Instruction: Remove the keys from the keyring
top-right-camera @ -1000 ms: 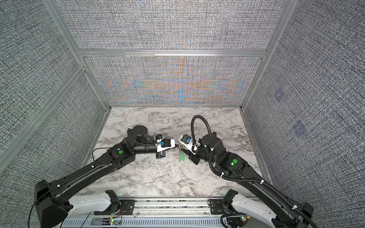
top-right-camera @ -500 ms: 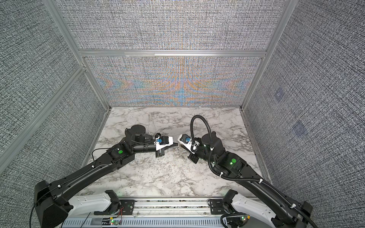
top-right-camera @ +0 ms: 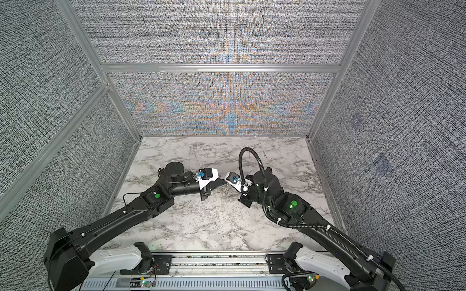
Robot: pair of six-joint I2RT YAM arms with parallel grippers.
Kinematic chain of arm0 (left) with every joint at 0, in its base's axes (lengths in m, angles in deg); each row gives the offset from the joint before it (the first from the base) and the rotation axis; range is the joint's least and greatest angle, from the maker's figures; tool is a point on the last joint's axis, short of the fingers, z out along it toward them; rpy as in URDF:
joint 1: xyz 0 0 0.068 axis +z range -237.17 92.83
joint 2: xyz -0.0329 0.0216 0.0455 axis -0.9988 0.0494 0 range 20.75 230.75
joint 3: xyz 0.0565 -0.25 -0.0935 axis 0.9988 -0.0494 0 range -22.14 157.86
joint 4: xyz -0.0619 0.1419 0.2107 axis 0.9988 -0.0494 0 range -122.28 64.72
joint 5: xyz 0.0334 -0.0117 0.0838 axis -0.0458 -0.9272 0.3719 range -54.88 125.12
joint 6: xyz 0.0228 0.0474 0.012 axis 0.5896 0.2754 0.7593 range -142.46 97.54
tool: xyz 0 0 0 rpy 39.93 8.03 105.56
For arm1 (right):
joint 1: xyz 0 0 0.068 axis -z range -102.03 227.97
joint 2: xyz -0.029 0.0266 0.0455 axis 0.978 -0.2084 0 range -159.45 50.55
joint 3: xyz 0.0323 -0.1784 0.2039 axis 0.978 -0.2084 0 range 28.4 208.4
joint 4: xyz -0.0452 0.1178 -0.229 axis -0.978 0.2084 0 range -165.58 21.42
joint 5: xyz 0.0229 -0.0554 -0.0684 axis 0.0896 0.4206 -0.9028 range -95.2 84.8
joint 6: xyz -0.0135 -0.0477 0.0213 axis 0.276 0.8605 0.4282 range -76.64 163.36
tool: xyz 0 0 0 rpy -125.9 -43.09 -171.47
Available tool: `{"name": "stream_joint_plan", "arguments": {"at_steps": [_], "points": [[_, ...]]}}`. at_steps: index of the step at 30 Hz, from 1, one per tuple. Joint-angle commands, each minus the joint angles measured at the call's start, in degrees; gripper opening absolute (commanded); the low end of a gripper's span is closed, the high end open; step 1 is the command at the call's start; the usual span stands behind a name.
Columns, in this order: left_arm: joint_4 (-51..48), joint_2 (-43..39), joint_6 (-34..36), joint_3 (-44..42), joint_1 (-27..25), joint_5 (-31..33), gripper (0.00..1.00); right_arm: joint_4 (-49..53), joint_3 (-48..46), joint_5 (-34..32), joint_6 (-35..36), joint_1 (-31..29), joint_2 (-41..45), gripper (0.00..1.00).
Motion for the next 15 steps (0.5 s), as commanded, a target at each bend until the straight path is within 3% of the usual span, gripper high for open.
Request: {"name": "stream_joint_plan", "arguments": {"at_steps": [1, 10, 15], "points": [[9.43, -0.01, -3.25, -0.38, 0.12, -0.63, 0.0, 1.22, 0.32, -0.02, 1.6, -0.5, -0.89, 0.0], [15.62, -0.28, -7.39, -3.49, 0.56, -0.46, 0.0, -2.01, -0.84, -0.27, 1.78, -1.4, -0.52, 0.0], [18.15, -0.86, -9.04, -4.9, 1.06, -3.19, 0.0, 2.87, 1.58, -0.5, 1.5, -1.44, 1.22, 0.15]]}}
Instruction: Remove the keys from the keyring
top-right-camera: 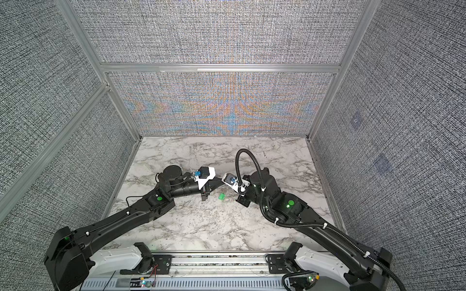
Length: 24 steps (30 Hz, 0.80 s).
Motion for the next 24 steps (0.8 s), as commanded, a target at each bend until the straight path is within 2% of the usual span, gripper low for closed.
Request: {"name": "stream_joint_plan", "arguments": {"at_steps": [1, 5, 9, 16, 24], "points": [[7.49, -0.7, -2.38, -0.23, 0.41, -2.56, 0.0, 4.48, 1.45, 1.26, 0.23, -0.17, 2.22, 0.18], [6.53, -0.95, -1.74, -0.14, 0.96, -4.34, 0.0, 5.43, 0.59, 1.04, -0.9, -0.07, 7.27, 0.27], [5.37, -0.83, -0.83, 0.2, 1.26, -6.54, 0.0, 6.15, 1.63, 1.42, -1.55, -0.02, 8.75, 0.27], [2.27, -0.87, 1.18, 1.21, 1.33, -9.34, 0.0, 6.78, 5.26, 2.7, 0.08, -0.02, 6.3, 0.25], [-0.87, -0.55, 2.96, 2.25, 1.36, -11.19, 0.0, 5.51, 6.19, 6.72, -0.15, -0.02, 4.47, 0.24]]}}
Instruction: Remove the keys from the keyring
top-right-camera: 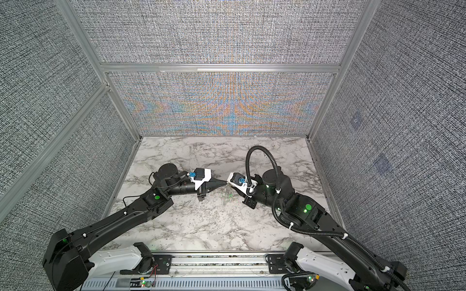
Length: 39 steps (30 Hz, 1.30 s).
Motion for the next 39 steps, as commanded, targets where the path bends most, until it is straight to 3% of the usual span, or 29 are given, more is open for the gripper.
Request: {"name": "stream_joint_plan", "arguments": {"at_steps": [1, 26, 39], "points": [[-0.93, 0.2, 1.31, 0.87, 0.13, -2.2, 0.0, -0.92, 0.38, 1.84, 0.24, 0.0, -0.25, 0.24], [-5.8, 1.07, 4.64, 3.2, 0.14, -3.6, 0.0, -2.23, -1.75, 4.3, 1.08, 0.43, 0.2, 0.13], [-7.4, 1.33, 5.62, 3.9, 0.17, -3.98, 0.0, -2.57, -1.8, 4.84, 0.87, 0.61, -0.13, 0.02]]}}
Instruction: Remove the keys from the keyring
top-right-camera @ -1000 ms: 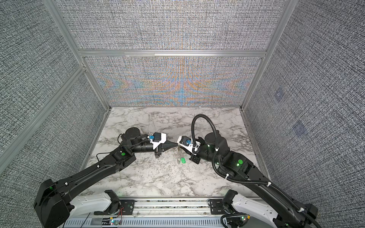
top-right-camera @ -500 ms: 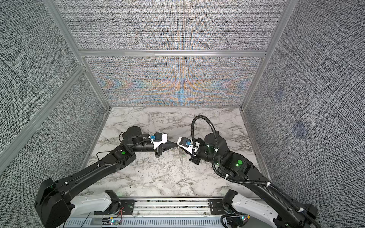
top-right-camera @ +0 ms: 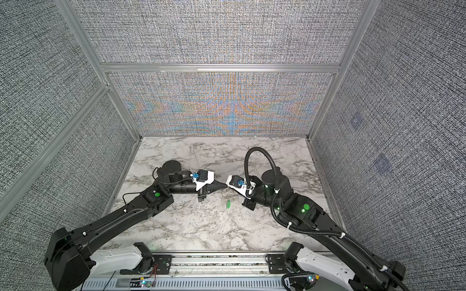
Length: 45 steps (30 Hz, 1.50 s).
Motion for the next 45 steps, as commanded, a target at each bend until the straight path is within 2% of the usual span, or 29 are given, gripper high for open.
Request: {"name": "stream_joint_plan", "arguments": {"at_steps": [1, 7, 9, 13, 19, 24, 36, 45], "points": [[0.26, 0.15, 0.07, 0.67, 0.07, -0.83, 0.0, -1.35, -0.16, 1.09, -0.16, -0.04, -0.15, 0.02], [-2.64, 0.16, 2.41, 1.5, 0.07, 0.68, 0.0, -1.08, -0.09, 0.59, -0.47, -0.02, -0.54, 0.0], [-6.4, -0.47, 6.23, 2.73, 0.07, 3.11, 0.18, 0.53, 0.63, -0.3, -0.9, 0.05, -1.16, 0.0], [-17.99, -1.02, 16.86, 7.31, -0.09, 8.25, 0.29, 4.21, 2.11, -1.47, -1.72, 0.13, -2.6, 0.0], [-28.52, -0.62, 28.76, 12.22, -2.35, 16.05, 0.29, 6.78, 3.38, -1.76, -3.18, 0.25, -4.47, 0.0], [-32.82, 0.85, 34.48, 14.38, -6.1, 23.1, 0.28, 8.79, 5.02, -1.76, -3.82, 0.24, -6.41, 0.0], [-34.57, 2.85, 37.69, 15.72, -10.59, 31.91, 0.24, 9.55, 5.55, -0.86, -4.53, 0.31, -7.26, 0.0], [-34.75, 4.09, 37.52, 16.63, -12.06, 35.22, 0.13, 9.73, 5.47, -0.57, -4.56, 0.31, -7.53, 0.0]]}}
